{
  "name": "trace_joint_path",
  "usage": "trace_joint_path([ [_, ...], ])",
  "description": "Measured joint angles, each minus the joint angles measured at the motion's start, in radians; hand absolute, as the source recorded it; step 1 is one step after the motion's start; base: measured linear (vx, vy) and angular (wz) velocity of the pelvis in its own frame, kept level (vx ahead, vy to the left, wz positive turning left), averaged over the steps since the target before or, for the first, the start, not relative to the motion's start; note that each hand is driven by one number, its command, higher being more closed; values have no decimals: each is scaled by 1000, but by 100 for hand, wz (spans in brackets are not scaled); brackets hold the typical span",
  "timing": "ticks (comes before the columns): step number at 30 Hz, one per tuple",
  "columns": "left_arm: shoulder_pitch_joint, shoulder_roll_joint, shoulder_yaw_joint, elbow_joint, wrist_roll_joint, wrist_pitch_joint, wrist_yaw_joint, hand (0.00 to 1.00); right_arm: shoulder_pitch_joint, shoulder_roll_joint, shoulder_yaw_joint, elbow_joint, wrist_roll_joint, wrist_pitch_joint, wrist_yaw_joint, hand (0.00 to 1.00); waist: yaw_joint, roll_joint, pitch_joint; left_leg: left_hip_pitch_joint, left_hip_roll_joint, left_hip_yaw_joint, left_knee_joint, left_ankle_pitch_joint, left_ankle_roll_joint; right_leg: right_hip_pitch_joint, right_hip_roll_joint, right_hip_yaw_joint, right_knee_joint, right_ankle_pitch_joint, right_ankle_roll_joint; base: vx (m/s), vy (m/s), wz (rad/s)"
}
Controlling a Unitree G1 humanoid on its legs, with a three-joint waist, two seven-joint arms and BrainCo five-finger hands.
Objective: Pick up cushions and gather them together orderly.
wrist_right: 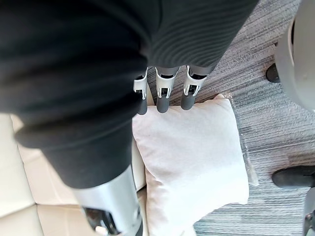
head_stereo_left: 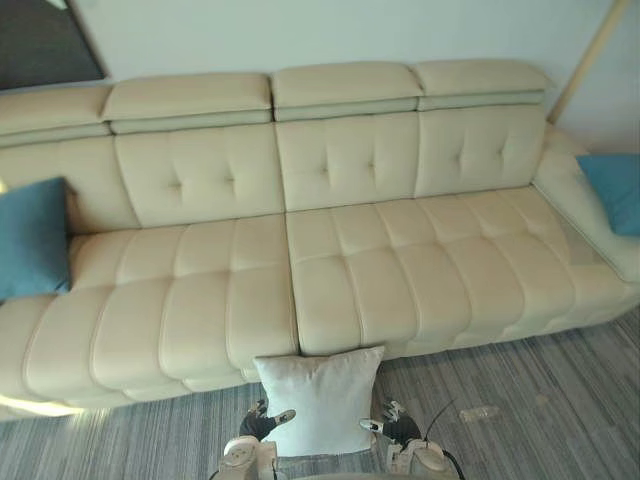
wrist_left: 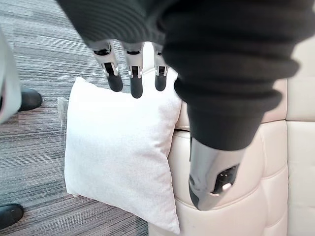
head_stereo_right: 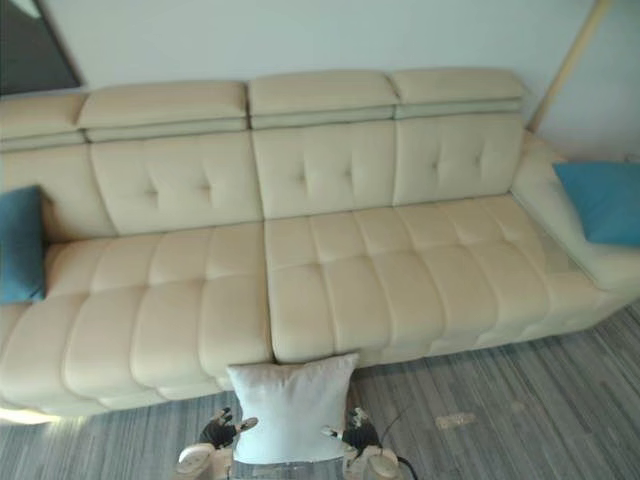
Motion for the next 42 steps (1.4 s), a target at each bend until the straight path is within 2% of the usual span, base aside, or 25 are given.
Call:
trace_joint_path([
  [2, -1, 1, 0, 2, -1, 0, 0, 0, 0, -15, 2, 6, 0, 0, -2, 0, -2, 0, 0, -2, 6, -21, -8, 1, -1, -5, 5, -46, 11, 4, -6, 60, -59, 25],
  [8, -8, -9, 2, -1, -3, -1, 4, 0, 12, -52, -26, 18, 2, -4, -21, 0, 0, 0, 0, -9, 10, -95, -23, 38, -24, 72, -7, -122, -85, 14, -23, 23, -66, 37],
  [12, -12, -6, 2, -35, -28, -2, 31, 0, 11, -53, -42, -43, 7, -24, -45, 0, 3, -10, 30, -100, 21, -159, 90, 47, -25, 25, -8, -179, 8, 14, -23, -60, -74, 44],
  [14, -24, -3, 2, -76, -47, -4, 51, 0, -3, -56, -61, -80, 14, -37, -59, 0, 7, -13, 72, -155, 35, -180, 175, 47, -25, -52, -4, -192, 133, 10, -30, -138, -69, 29],
  [15, -34, 10, 3, -93, -65, -4, 65, 0, -23, -58, -62, -109, 16, -46, -68, 0, 8, -20, 99, -219, 37, -181, 256, 45, -25, -104, -7, -192, 186, -26, -53, -177, -106, 13],
  [16, -51, 23, 5, -108, -80, -3, 79, 0, -45, -67, -64, -138, 22, -54, -74, 0, 8, -34, 112, -294, 46, -188, 348, 32, -18, -146, -6, -200, 222, -38, -55, -225, -143, 4],
  [18, -95, 36, 14, -139, -110, -4, 100, 0, -91, -88, -80, -186, 44, -64, -86, 0, 8, -5, 144, -430, 76, -227, 481, 14, -17, -254, 18, -221, 323, -43, -63, -237, -137, -3],
  [22, -183, 42, 15, -215, -161, -8, 139, 0, -138, -102, -107, -261, 63, -69, -123, 0, -1, -2, 180, -597, 86, -265, 597, -7, -33, -429, 18, -237, 488, -89, -84, -226, -133, 12],
  [25, -251, 44, 28, -269, -197, -21, 161, 0, -187, -100, -143, -293, 93, -74, -156, 0, -3, -5, 193, -728, 95, -277, 668, -91, -57, -557, 20, -244, 564, -209, -105, -227, -114, 0],
  [26, -284, 46, 49, -278, -200, -22, 169, 0, -222, -103, -146, -303, 103, -75, -163, 0, -5, -4, 214, -775, 102, -281, 691, -128, -74, -595, 24, -247, 577, -264, -131, -256, -93, -11],
  [28, -318, 49, 62, -280, -211, -22, 180, 0, -261, -104, -151, -305, 117, -75, -167, 0, -6, -5, 242, -830, 104, -290, 734, -138, -83, -657, 24, -244, 630, -272, -136, -308, -69, -6],
  [31, -347, 55, 72, -304, -238, -21, 199, 0, -327, -100, -166, -305, 129, -75, -183, 0, -3, -8, 252, -988, 103, -317, 792, -133, -91, -815, 30, -245, 695, -278, -129, -304, -31, -2],
  [35, -397, 95, 102, -315, -275, -20, 222, 0, -423, -105, -181, -307, 131, -77, -197, 0, -3, -14, 270, -1125, 103, -337, 838, -118, -90, -955, 40, -244, 739, -254, -129, -206, -9, -8],
  [40, -575, 176, 155, -325, -313, -20, 238, 0, -609, -130, -223, -293, 165, -80, -202, 0, -4, -25, 354, -1343, 104, -374, 955, -83, -87, -1165, 57, -239, 849, -224, -132, -134, 6, -5],
  [42, -672, 214, 158, -324, -314, -19, 237, 0, -704, -181, -241, -287, 171, -81, -201, 0, -3, -27, 389, -1436, 101, -378, 1004, -78, -92, -1255, 54, -235, 896, -219, -139, -43, 52, 2],
])
